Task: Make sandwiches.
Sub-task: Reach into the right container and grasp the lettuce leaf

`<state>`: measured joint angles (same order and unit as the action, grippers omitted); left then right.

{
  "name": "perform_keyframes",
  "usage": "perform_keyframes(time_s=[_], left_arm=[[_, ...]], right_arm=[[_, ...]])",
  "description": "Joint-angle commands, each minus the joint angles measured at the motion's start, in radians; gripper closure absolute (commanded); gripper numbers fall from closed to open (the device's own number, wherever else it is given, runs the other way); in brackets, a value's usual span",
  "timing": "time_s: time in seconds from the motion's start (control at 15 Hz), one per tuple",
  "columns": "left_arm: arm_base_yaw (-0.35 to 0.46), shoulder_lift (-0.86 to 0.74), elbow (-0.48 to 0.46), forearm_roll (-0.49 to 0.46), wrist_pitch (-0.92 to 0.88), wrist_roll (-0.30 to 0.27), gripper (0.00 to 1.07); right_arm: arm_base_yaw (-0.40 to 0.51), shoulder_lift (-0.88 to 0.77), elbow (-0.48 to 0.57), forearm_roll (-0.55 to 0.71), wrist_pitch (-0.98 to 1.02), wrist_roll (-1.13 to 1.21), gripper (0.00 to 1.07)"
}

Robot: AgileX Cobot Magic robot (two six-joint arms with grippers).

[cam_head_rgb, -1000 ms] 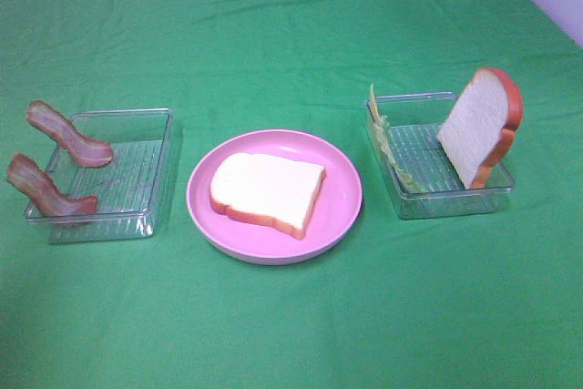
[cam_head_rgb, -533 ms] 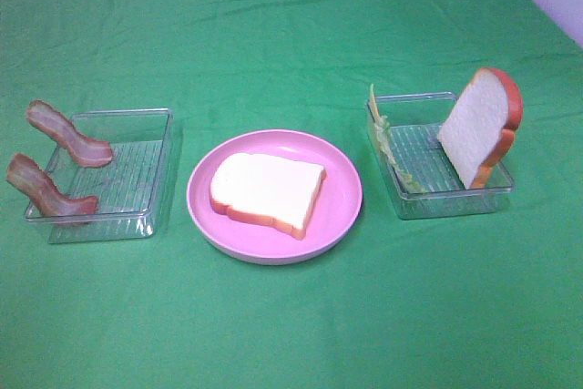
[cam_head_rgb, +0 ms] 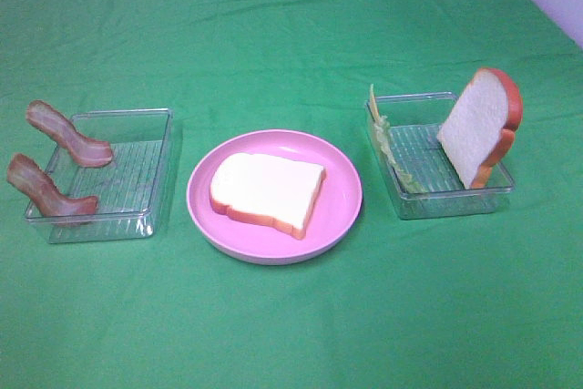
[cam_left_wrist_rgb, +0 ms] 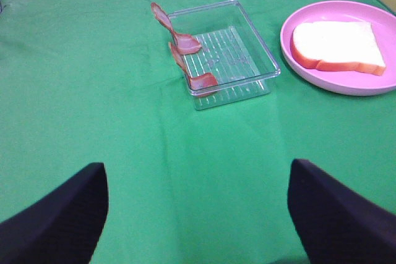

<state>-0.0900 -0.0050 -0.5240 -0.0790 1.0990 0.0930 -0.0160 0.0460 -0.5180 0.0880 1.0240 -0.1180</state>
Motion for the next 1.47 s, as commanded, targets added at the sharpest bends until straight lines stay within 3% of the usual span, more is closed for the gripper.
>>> perform_keyframes(time_s=[0.07,0.27,0.33,0.6,0.8,1.0,1.13,1.2,1.47], left_arm=[[-0.006,-0.02,0.024,-0.01,-0.052,-0.001,0.3],[-0.006,-0.02,0.024,-0.01,-0.052,-0.001,0.3],[-0.006,-0.02,0.024,-0.01,-0.052,-0.001,0.3],[-0.006,-0.02,0.024,-0.011,-0.052,-0.001,0.3],[-0.006,-0.02,0.024,-0.012,-0.052,-0.001,0.3],[-0.006,-0.02,0.024,-0.012,-0.052,-0.001,0.3],[-0.006,-0.02,0.024,-0.012,-0.052,-0.001,0.3],[-0.006,-0.02,0.024,-0.012,-0.052,-0.001,0.3],[-0.006,-0.02,0.024,-0.012,-0.052,-0.001,0.3]], right_arm=[[-0.006,0.063,-0.012,0.021,-0.156,-0.009,0.34],[-0.006,0.228,-0.012,0.041,-0.29,-0.009,0.34],[-0.004,0.381,-0.014,0.051,-0.362,-0.009,0.35],[-0.004,0.692,-0.088,0.105,-0.414,-0.037,0.38],[-0.004,0.994,-0.268,0.141,-0.354,-0.088,0.38],[-0.004,1.192,-0.432,0.227,-0.26,-0.134,0.38],[-0.004,1.377,-0.619,0.28,-0.114,-0.167,0.38],[0.013,1.422,-0.664,0.281,-0.091,-0.163,0.38],[0.248,1.616,-0.829,0.072,-0.007,0.007,0.38]])
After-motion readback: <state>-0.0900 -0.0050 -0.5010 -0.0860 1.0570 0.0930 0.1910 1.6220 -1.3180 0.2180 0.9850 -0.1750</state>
